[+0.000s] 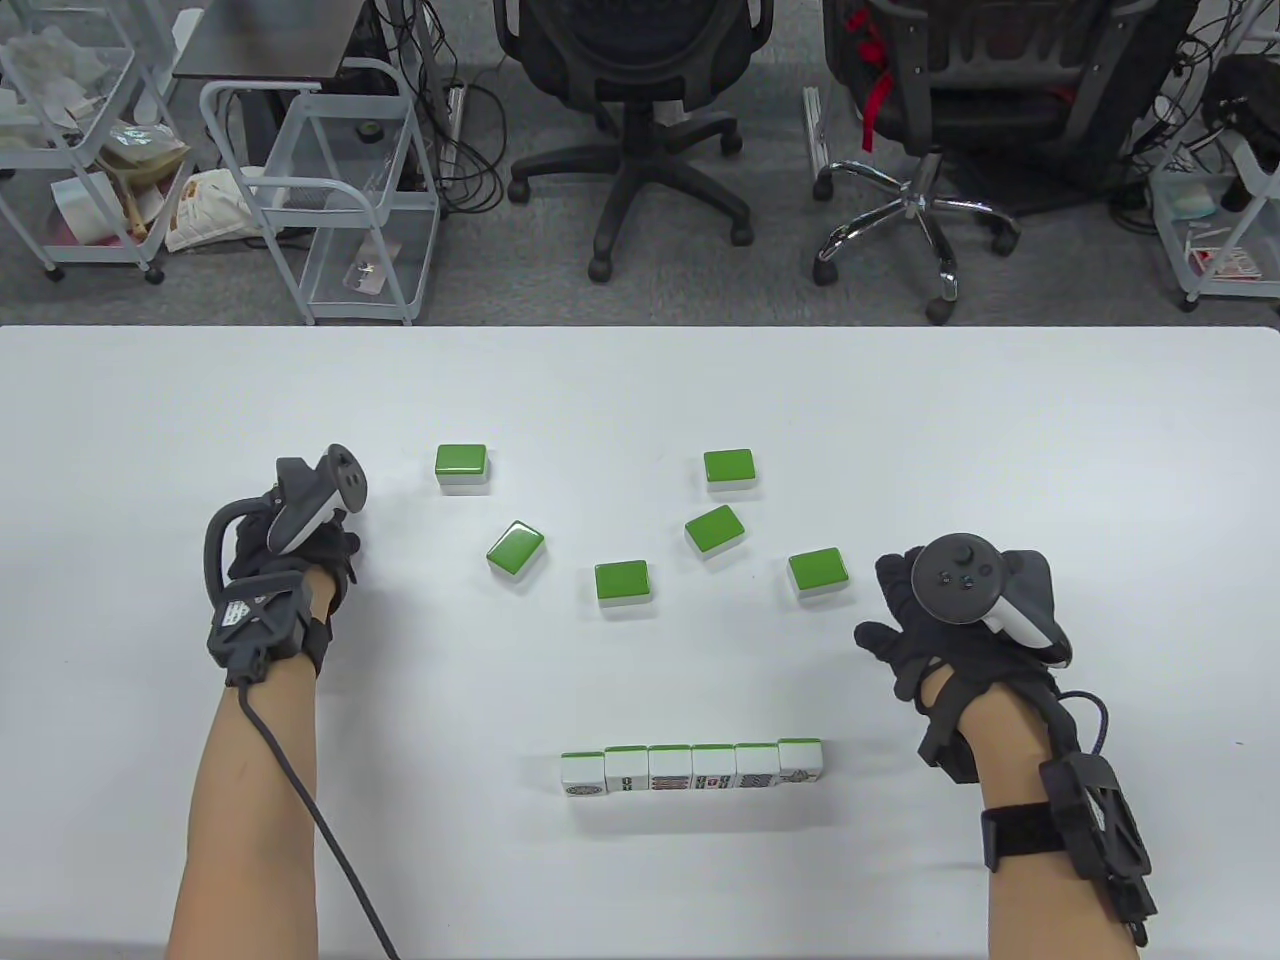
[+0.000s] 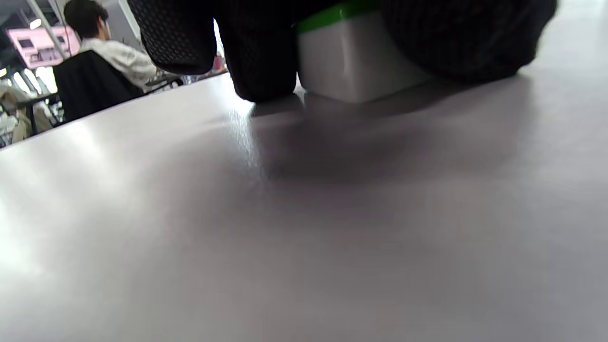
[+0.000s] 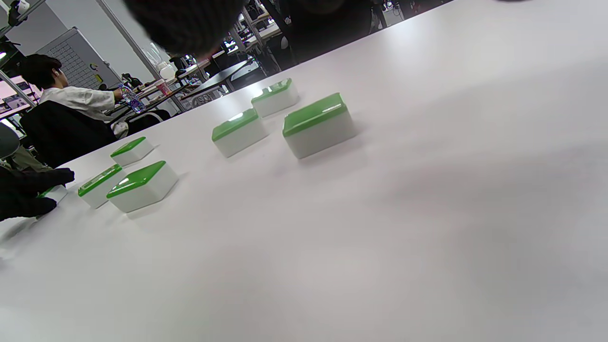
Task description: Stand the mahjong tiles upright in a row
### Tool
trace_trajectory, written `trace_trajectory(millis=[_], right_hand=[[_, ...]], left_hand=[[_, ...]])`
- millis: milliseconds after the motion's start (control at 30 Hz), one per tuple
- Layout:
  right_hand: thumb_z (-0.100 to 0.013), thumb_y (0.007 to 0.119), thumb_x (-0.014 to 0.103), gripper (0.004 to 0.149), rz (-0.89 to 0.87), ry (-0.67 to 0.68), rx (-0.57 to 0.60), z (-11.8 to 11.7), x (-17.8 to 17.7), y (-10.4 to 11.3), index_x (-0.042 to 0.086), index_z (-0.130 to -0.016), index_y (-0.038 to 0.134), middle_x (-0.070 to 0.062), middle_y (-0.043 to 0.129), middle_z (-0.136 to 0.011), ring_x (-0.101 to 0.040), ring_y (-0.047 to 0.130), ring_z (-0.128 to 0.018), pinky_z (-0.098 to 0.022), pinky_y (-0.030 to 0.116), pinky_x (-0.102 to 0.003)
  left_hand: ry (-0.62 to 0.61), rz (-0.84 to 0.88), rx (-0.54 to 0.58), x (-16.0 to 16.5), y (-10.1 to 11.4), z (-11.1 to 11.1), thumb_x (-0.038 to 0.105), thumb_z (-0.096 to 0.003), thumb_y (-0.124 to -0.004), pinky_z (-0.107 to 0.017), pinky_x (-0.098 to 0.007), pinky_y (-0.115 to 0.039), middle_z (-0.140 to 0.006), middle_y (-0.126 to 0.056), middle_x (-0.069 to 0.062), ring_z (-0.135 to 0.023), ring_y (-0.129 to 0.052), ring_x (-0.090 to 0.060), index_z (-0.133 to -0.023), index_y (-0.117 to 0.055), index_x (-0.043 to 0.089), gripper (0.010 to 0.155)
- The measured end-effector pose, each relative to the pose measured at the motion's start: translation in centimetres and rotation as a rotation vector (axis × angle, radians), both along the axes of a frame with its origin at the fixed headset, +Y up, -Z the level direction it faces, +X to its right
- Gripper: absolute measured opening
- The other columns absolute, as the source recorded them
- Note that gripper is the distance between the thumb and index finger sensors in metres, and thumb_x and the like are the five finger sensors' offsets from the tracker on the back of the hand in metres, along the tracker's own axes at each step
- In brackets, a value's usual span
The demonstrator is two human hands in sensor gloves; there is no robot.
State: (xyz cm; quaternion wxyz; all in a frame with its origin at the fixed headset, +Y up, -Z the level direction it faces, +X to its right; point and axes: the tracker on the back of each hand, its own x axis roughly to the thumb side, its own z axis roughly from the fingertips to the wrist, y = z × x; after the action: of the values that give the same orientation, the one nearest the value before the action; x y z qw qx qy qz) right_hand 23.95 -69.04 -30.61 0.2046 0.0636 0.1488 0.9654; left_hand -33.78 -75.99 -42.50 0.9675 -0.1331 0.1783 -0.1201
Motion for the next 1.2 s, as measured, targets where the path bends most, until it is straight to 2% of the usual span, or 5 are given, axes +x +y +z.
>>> trace_trajectory(millis=[233, 400, 700, 867, 1200], right_hand=[[-0.036, 0.075, 0.042, 0.078, -0.003, -0.002, 0.000, 0.0, 0.1, -0.1, 0.003, -0.096, 0.044, -0.031, 0.031, -0.103, -0.063, 0.040, -0.090, -0.058, 0.051, -0.072], [-0.036, 0.075, 0.042, 0.078, -0.001, 0.004, -0.003, 0.0, -0.1, -0.1, 0.003, -0.096, 0.044, -0.030, 0.031, -0.103, -0.064, 0.040, -0.089, -0.058, 0.051, -0.072], [-0.036, 0.074, 0.042, 0.078, -0.010, 0.006, -0.006, 0.0, -0.2, -0.2, 0.003, -0.096, 0.044, -0.030, 0.031, -0.103, -0.064, 0.040, -0.089, -0.058, 0.051, -0.072], [-0.036, 0.074, 0.042, 0.078, -0.016, 0.010, -0.004, 0.1, -0.3, -0.2, 0.003, -0.096, 0.044, -0.030, 0.031, -0.103, -0.064, 0.040, -0.090, -0.058, 0.051, -0.072], [-0.036, 0.075, 0.042, 0.078, -0.022, 0.017, -0.006, 0.1, -0.3, -0.3, 0.004, -0.096, 0.044, -0.030, 0.032, -0.103, -0.064, 0.040, -0.089, -0.058, 0.051, -0.072]], left_hand=[[-0.104, 0.188, -0.091, 1.6, 3.2, 1.8, 0.051, -0.0214, -0.077, -0.060, -0.043, -0.083, -0.101, -0.076, 0.002, -0.069, -0.105, -0.017, -0.093, -0.057, 0.038, 0.076], [-0.289, 0.401, -0.290, 5.0, 5.4, 6.3, 0.050, -0.0224, -0.077, -0.057, -0.044, -0.085, -0.100, -0.078, -0.003, -0.065, -0.109, -0.018, -0.094, -0.059, 0.032, 0.076], [-0.584, 0.649, -0.602, 13.0, 3.4, 13.9, 0.050, -0.0226, -0.077, -0.056, -0.042, -0.088, -0.098, -0.081, -0.005, -0.059, -0.113, -0.015, -0.093, -0.061, 0.026, 0.076], [-0.638, 0.652, -0.612, 15.4, 2.1, 15.4, 0.049, -0.0222, -0.078, -0.055, -0.042, -0.089, -0.096, -0.082, -0.006, -0.058, -0.115, -0.015, -0.092, -0.062, 0.024, 0.076], [-0.679, 0.646, -0.452, 16.6, 2.1, 16.1, 0.050, -0.0212, -0.082, -0.051, -0.037, -0.095, -0.087, -0.093, 0.001, -0.047, -0.121, -0.010, -0.091, -0.064, 0.025, 0.076]])
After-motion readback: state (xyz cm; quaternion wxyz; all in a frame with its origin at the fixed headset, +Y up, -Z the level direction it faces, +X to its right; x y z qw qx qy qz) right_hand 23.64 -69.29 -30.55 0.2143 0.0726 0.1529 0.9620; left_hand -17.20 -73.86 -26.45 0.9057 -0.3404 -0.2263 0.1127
